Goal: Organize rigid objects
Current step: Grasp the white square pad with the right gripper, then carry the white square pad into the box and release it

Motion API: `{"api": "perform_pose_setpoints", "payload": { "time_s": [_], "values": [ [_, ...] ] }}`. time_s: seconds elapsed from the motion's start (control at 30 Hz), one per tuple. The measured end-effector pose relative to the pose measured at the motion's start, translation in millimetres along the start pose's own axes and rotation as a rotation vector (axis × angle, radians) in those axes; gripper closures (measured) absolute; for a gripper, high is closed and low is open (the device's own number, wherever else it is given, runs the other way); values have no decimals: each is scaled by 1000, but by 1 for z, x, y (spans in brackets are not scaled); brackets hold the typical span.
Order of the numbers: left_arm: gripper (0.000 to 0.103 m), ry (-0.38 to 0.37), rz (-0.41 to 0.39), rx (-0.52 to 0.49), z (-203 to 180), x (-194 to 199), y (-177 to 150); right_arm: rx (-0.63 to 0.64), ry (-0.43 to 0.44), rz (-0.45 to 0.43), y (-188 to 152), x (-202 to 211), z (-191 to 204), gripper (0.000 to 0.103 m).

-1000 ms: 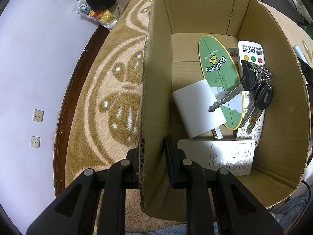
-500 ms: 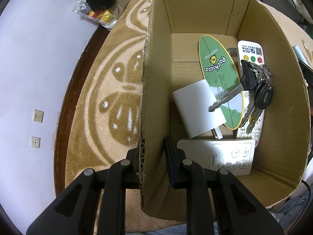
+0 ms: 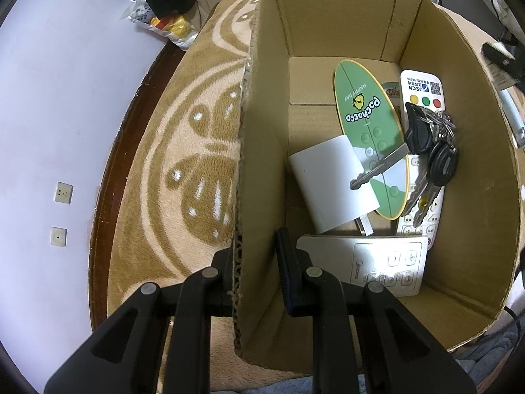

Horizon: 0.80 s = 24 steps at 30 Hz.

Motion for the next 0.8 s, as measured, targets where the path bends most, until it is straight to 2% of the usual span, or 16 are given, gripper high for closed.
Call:
{"api": "perform_pose_setpoints", "payload": {
  "time_s": [0.17,0.33,0.67,0.8],
  "values": [
    [84,-7,4,8,2,-1,0,1,78,-74,7,33,24,38],
    [84,8,0,-3,-1,-1,-1,38,145,-105,11,56,54,38],
    [84,-30,12,25,6,-3,2,111,312,-79,-7,66,122,38],
    [84,-31,14,25,6,-3,2,142,312,-71,-25,62,136,38]
  ]
}}
Point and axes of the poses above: each gripper's, at about its wrist camera, not at the fingertips, and x roughly against the way its jaws point, z to its left, y to its top, the point moved 2 cm from there along -x, roughly the way its jaws point, and after that the axes turned 12 degrees about y, right-handed, at the moved point
